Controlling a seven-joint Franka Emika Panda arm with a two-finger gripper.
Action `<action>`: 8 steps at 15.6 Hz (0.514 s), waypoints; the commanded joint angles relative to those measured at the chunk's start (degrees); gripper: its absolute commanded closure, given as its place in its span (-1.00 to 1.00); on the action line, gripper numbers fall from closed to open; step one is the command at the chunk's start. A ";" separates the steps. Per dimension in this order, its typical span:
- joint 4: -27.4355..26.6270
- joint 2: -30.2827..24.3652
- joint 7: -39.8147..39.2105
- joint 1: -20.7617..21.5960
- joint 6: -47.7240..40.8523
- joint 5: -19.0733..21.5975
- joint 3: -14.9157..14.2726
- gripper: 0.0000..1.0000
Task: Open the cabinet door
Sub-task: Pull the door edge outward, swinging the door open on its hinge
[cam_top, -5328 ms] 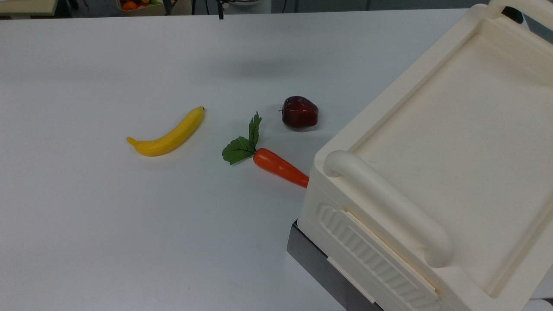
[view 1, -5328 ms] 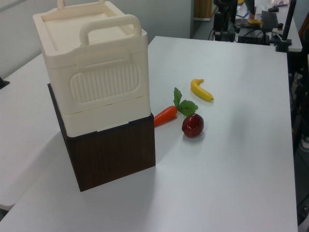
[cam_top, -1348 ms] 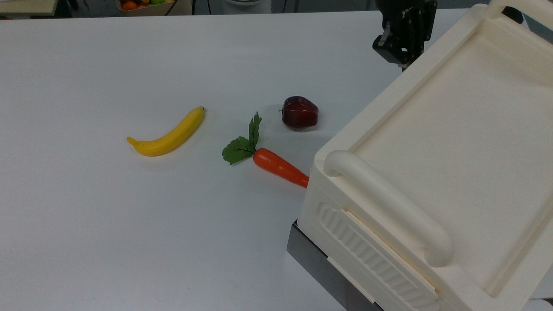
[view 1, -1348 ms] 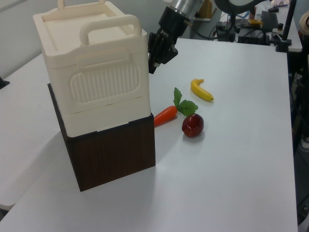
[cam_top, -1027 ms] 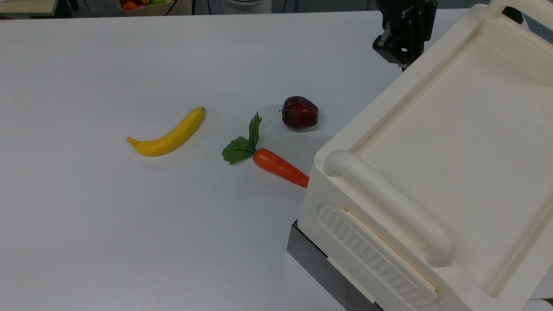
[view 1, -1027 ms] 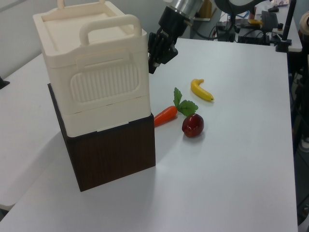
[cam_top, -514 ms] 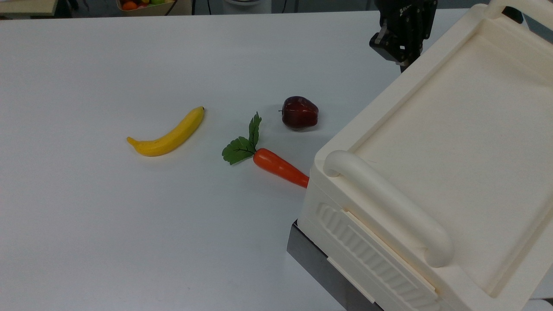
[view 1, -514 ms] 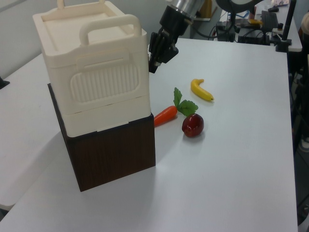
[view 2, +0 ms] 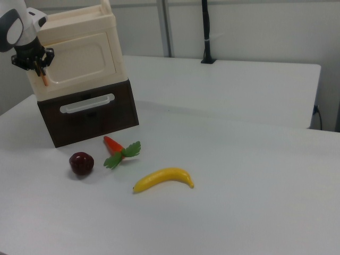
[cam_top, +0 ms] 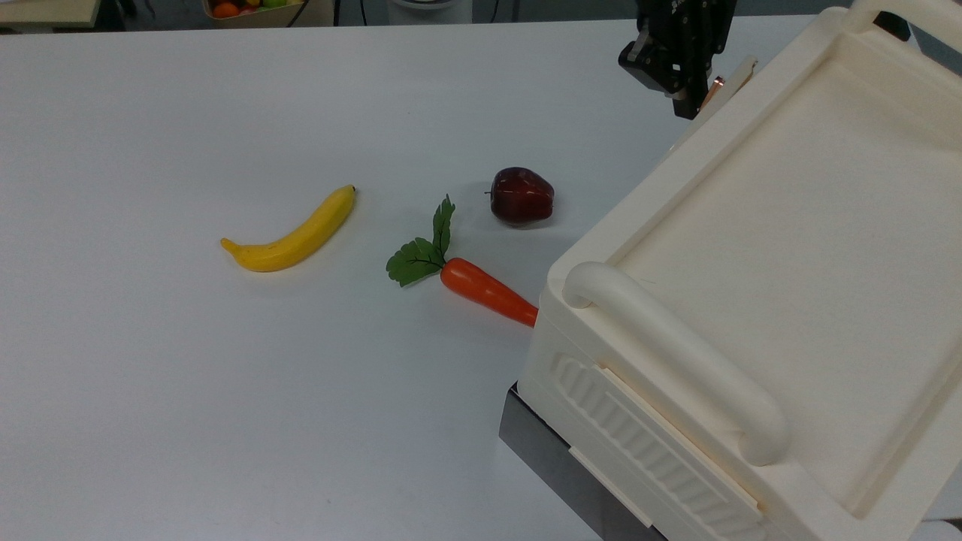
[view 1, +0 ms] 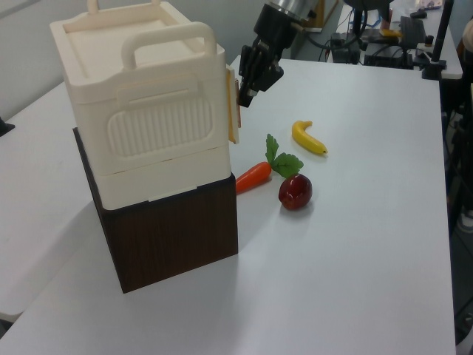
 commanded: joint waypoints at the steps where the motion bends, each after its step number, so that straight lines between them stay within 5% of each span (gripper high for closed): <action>1: -2.41 -3.55 1.04 -0.89 -4.38 0.43 -0.06 0.76; 3: -2.23 -4.17 0.95 -2.64 -7.55 0.52 -0.06 0.48; 6: -1.62 -4.70 1.04 -5.46 -12.55 0.52 -0.15 -0.40; 8: -1.53 -6.09 1.04 -7.13 -14.06 0.43 -0.23 -0.60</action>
